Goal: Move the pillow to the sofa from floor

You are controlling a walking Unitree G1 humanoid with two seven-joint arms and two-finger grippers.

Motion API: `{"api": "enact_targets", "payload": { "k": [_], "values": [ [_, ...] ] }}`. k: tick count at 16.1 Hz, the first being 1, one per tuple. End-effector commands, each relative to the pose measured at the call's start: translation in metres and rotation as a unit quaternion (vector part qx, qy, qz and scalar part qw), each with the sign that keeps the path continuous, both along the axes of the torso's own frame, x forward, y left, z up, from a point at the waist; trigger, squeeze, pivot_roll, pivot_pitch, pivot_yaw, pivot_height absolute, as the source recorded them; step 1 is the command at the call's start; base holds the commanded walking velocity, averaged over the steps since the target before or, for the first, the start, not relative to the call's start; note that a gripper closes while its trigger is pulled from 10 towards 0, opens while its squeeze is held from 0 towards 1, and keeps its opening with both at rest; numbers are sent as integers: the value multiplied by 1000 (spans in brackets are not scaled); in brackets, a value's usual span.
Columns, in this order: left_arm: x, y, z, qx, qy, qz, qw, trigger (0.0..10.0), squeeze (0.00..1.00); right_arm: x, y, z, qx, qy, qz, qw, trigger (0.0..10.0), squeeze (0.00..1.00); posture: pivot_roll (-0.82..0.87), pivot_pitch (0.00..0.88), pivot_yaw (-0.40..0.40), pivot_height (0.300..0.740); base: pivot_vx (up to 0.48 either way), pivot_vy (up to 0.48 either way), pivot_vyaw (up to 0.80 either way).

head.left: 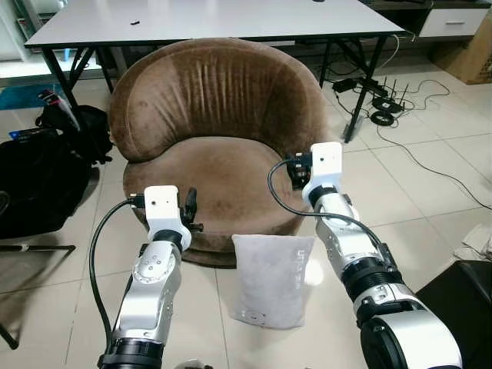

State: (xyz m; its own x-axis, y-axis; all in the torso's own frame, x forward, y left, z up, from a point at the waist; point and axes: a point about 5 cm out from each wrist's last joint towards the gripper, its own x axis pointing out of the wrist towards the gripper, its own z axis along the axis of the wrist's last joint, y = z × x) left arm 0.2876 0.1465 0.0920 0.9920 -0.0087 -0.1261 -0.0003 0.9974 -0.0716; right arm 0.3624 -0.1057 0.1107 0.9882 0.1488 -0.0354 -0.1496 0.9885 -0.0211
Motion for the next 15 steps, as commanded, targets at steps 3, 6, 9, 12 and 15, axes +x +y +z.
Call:
{"api": "enact_targets", "payload": {
  "k": [3, 6, 9, 12, 15],
  "values": [
    [-1, -2, 0, 1, 0, -1, 1000, 10000, 0, -1, 2, -1, -4, -3, 2, 1000, 10000, 0, -32, 0, 7, 740, 0, 0, 0],
    [0, -2, 3, 1, -5, 1, 1000, 10000, 0, 0, 2, 1, -7, -4, 5, 1000, 10000, 0, -30, 0, 0, 740, 0, 0, 0],
    [-3, -1, -2, 4, 2, 2, 1000, 10000, 0, -1, 4, -3, -7, 3, 6, 1000, 10000, 0, -28, 0, 2, 740, 0, 0, 0],
    [-1, -3, 0, 2, -2, 1, 1000, 10000, 0, -1, 3, -2, -11, 3, 7, 1000, 10000, 0, -29, 0, 3, 740, 0, 0, 0],
    [-4, -2, -1, 4, 1, 1, 1000, 10000, 0, -2, 2, -4, -12, 3, 5, 1000, 10000, 0, -28, 0, 9, 740, 0, 0, 0]
  ]
}}
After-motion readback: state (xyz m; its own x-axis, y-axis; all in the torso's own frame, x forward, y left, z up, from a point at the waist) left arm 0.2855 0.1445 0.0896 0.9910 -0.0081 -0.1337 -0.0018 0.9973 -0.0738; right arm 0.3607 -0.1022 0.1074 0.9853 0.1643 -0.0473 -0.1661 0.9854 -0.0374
